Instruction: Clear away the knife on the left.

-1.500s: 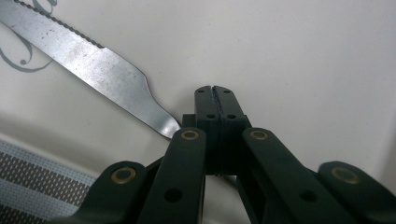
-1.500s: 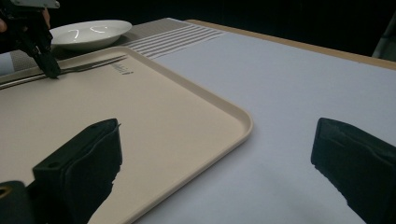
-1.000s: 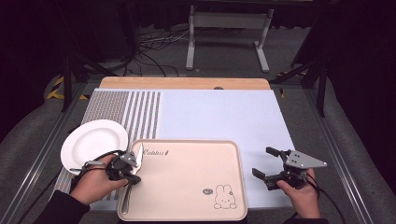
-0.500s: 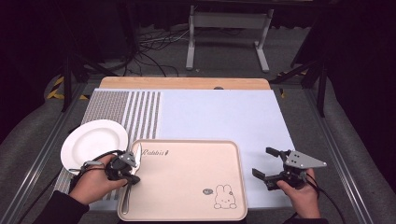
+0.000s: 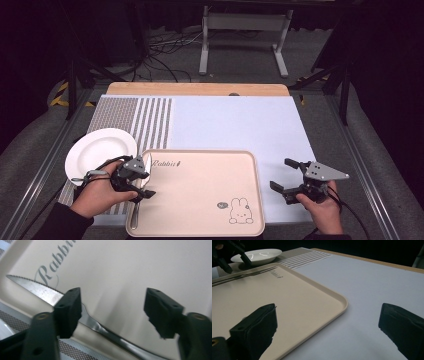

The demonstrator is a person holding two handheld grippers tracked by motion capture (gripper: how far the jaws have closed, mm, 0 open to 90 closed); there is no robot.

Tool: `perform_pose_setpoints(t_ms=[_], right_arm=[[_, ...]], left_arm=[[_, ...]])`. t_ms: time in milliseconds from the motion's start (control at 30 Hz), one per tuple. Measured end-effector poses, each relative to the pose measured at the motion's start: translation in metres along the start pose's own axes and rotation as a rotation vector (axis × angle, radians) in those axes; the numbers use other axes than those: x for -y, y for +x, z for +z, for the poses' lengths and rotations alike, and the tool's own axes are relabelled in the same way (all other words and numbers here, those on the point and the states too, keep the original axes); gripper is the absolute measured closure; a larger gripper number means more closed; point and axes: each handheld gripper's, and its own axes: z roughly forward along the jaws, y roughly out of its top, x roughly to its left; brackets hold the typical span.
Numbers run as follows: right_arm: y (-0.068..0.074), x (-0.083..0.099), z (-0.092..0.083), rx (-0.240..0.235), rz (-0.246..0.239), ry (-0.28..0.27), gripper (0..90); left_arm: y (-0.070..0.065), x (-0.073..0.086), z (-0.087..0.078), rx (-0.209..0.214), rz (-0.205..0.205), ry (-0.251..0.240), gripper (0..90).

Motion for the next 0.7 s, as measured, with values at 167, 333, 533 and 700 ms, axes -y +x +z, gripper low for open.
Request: perform_pose_setpoints(t_ms=[167,333,533,700], right_arm=[[0.001,0.001,0.001,0.004,-0.017,0.034,2.4],[0.001,0.001,0.001,-0.002,-0.021,0.032,2.4],[0.001,0.001,0.0,-0.001,-0.019,0.03,2.4],[0.001,0.001,-0.001,-0.002,-0.019,0.024,2.4]], left_arm=[[-0.002,0.0,-0.007,-0.023,0.021,-0.067,17.8],[-0.001,0.002,-0.014,-0.042,0.029,-0.139,13.0],[0.002,0.01,-0.025,-0.045,0.022,-0.241,10.6],[0.005,0.021,-0.029,-0.044,0.013,-0.329,7.8]])
